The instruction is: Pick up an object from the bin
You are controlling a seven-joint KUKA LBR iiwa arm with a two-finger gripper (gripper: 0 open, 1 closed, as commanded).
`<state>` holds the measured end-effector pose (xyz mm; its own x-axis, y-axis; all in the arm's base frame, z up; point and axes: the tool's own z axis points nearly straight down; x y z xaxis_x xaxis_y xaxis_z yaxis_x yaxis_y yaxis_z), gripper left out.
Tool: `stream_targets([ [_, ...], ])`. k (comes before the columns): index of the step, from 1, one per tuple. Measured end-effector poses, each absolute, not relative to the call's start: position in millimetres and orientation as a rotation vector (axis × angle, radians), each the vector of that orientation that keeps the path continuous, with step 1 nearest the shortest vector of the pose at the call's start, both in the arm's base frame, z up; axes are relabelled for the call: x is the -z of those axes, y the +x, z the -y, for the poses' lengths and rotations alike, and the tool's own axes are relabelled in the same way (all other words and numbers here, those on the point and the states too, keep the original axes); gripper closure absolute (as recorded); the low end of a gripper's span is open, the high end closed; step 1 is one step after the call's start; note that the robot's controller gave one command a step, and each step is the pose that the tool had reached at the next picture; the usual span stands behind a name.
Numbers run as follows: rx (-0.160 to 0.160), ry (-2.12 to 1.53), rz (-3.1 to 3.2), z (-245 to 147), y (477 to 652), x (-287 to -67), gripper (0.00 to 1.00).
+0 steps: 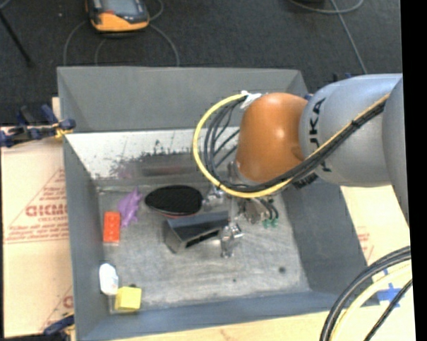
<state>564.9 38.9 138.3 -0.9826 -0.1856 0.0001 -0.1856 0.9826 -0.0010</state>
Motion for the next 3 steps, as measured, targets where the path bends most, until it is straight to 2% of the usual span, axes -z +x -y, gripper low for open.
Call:
stream_targets([
  [1, 0.003, -0.346, -3.117, -29, 574.7, -140, 0.00],
  [2, -0.003, -0.232, -3.098, -31, 569.8, -77, 0.00],
  [3, 0.000, -0.234, -3.095, -31, 571.4, -81, 1.00],
])
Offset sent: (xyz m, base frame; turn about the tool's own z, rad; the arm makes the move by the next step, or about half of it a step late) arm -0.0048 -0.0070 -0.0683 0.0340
